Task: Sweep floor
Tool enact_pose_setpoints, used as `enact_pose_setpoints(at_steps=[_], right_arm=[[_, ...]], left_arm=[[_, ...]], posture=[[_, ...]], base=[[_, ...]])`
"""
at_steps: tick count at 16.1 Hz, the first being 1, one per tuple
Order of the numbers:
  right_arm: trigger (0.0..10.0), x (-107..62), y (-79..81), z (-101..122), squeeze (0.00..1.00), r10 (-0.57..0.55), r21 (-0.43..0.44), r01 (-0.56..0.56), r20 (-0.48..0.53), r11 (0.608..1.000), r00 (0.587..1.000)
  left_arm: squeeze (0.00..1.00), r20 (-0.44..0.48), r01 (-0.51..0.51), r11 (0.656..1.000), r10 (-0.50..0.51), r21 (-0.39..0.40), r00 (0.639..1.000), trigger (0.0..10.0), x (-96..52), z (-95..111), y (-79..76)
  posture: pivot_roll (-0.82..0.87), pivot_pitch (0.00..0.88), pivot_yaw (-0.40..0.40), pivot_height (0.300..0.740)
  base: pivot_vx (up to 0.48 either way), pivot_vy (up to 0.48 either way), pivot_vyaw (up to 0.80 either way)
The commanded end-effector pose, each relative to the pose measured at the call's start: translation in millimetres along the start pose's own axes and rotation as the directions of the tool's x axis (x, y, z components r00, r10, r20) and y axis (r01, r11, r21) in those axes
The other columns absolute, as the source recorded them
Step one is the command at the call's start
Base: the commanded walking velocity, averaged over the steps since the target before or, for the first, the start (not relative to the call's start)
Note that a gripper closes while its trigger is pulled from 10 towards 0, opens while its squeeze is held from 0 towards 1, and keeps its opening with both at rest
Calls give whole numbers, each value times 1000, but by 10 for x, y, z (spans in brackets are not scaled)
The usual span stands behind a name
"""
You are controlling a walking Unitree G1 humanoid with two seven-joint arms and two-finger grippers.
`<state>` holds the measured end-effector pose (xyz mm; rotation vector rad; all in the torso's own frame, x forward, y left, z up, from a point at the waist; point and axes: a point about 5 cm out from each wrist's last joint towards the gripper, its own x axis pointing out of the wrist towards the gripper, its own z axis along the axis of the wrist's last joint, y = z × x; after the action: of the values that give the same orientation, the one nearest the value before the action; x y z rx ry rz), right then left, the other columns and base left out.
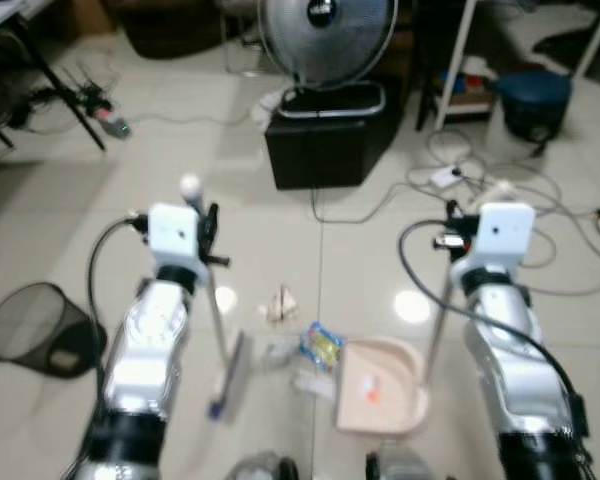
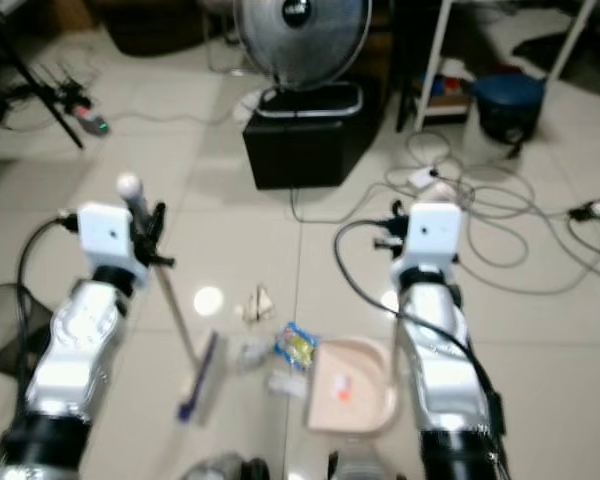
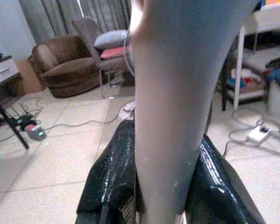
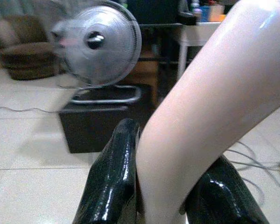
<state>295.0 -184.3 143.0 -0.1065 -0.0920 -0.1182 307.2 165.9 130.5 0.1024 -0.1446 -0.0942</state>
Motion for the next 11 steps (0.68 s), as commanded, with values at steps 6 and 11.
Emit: enact_pose_setpoints(at_steps=[6, 11], right_arm=[[10000, 40, 30, 53, 0, 34, -32, -32, 80, 999, 996], [10000, 89, 54, -60, 0, 41, -71, -34, 110, 997, 993]], left_arm=[[0, -4, -43, 996, 43, 80, 999, 10000, -7, -59, 150], [0, 32, -48, 997, 46, 56, 998, 10000, 61, -128, 135]], posture=[[-2, 192, 100, 740], [24, 256, 106, 740]], base=[[0, 0, 0], [0, 0, 0]])
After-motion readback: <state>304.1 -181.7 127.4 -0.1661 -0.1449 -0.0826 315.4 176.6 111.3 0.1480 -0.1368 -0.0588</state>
